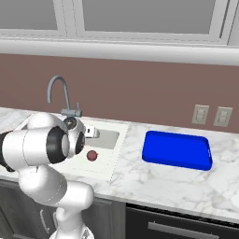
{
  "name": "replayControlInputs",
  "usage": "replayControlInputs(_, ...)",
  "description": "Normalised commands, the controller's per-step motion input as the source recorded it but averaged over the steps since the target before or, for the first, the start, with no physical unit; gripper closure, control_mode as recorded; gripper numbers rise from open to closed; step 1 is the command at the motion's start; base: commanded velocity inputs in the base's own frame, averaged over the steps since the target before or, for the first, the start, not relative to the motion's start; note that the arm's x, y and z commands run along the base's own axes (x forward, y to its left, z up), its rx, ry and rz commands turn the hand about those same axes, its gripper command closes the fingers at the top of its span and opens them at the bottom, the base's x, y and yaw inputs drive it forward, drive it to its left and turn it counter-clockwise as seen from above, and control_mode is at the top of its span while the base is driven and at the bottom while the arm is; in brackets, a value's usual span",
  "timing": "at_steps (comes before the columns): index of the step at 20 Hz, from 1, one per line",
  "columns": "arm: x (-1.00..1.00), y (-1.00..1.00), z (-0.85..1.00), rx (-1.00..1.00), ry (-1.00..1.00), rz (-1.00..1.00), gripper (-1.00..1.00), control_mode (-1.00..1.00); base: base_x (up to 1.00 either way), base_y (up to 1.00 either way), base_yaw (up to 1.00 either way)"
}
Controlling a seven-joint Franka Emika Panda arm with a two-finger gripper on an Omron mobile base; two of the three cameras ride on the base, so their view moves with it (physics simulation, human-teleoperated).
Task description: Pick up all produce items and place them in the sink. Turn on the sink faucet to wash them. Then turn the sink off and put them in the tray.
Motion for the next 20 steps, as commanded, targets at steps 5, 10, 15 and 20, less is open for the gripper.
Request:
replayControlInputs(5,-0.47,0.04,0.73,0.0,-0.09,0.03,-1.0,-1.0,0.0,0.0,0.0)
replayControlInputs(10,-0.47,0.07,0.78,0.0,-0.07,0.01,-1.0,-1.0,0.0,0.0,0.0)
replayControlInputs(15,-0.36,0.23,0.75,0.0,-0.01,0.0,-1.0,-1.0,0.0,0.0,0.0)
replayControlInputs(20,-0.04,0.12,0.17,0.02,0.0,0.0,-1.0,-1.0,0.0,0.0,0.0)
